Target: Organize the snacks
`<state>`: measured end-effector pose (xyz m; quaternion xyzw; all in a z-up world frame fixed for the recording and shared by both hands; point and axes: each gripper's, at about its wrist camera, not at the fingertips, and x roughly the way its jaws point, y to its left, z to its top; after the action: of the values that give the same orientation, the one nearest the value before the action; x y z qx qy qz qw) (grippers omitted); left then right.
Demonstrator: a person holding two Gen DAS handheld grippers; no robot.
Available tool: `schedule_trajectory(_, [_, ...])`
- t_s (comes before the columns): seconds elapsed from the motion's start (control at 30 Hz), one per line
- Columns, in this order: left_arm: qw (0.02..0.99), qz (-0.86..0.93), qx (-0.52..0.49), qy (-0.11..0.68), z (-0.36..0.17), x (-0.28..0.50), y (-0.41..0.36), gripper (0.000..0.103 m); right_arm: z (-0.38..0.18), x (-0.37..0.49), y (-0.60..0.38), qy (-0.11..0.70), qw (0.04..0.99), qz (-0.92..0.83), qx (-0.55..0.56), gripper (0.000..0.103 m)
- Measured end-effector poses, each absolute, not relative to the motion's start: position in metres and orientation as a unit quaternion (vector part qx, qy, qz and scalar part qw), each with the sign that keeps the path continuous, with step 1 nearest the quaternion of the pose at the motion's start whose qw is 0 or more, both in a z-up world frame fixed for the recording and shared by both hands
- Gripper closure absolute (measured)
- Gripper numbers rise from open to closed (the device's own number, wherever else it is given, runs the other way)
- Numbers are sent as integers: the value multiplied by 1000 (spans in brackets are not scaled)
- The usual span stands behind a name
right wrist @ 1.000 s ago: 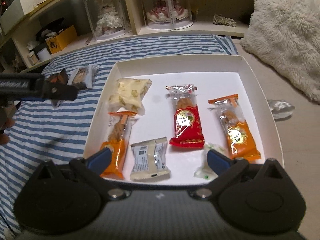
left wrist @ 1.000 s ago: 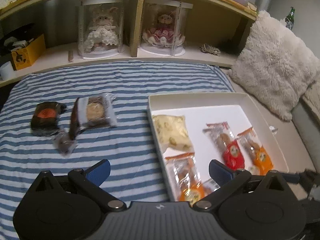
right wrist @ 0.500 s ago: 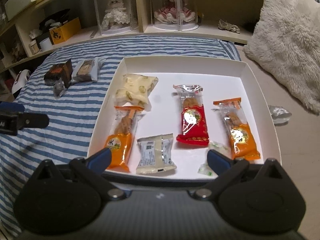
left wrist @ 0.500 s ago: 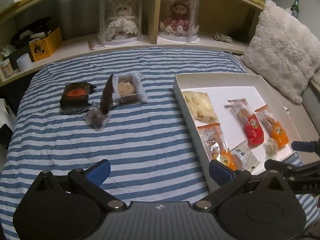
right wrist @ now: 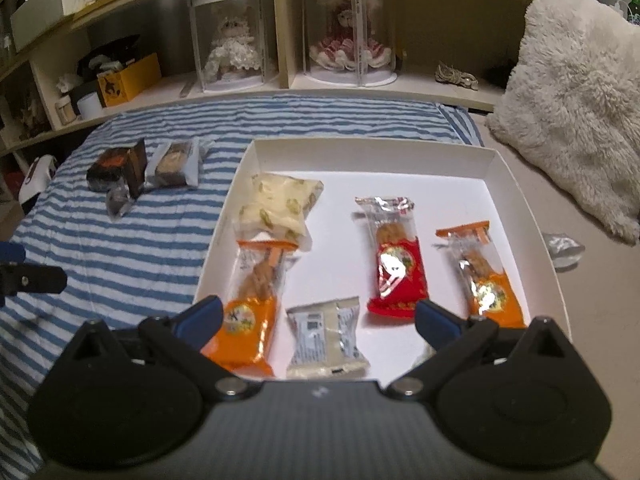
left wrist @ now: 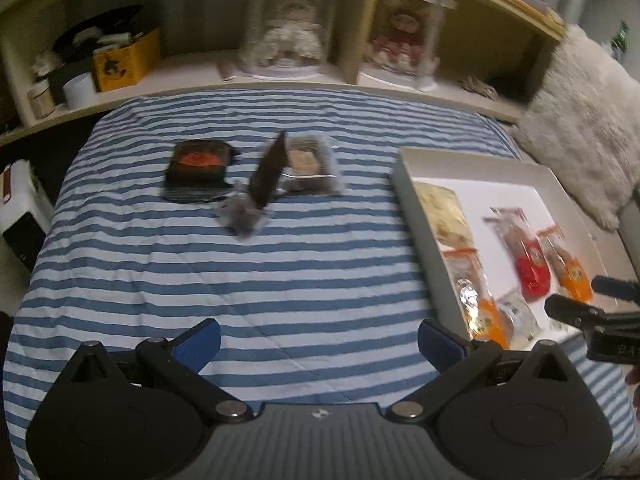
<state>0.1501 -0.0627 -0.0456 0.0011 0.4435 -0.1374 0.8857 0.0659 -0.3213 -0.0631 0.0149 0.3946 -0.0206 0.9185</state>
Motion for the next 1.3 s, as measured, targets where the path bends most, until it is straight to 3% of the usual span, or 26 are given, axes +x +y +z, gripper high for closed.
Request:
schedule_trajectory(0.4, [914, -119, 1, 387, -54, 185, -37, 0, -59, 104, -284, 346, 938, 24, 19, 0])
schedule_trajectory(0.53, [911, -124, -38, 390, -65, 206, -31, 0, -54, 126, -270, 311, 949, 45, 36, 0])
schedule_trajectory(0.8, [905, -109, -140, 388, -94, 237, -10, 0, -48, 198, -248, 319, 934, 105, 120, 2])
schedule_trajectory(0.83, [903, -109, -153, 387, -97, 241, -9, 1, -49, 208, -245, 326, 929, 111, 134, 5])
schedule_trajectory(0.9, [899, -106, -169, 391, -105, 250, -7, 7, -53, 225, -237, 341, 918, 133, 151, 23])
schedule_trajectory(0.97, [892, -103, -186, 400, -114, 258, -6, 16, -59, 244, -229, 358, 907, 148, 167, 31])
schedule_trajectory(1.13, [885, -89, -229, 395, -126, 272, -1, 17, -73, 276, -203, 380, 896, 165, 159, 43])
schedule_trajectory(1.23, [886, -85, -238, 389, -126, 279, -2, 29, -80, 289, -190, 390, 892, 175, 149, 55])
schedule_trajectory(1.3, [888, -83, -233, 388, -127, 282, -6, 38, -83, 294, -184, 394, 891, 176, 139, 78])
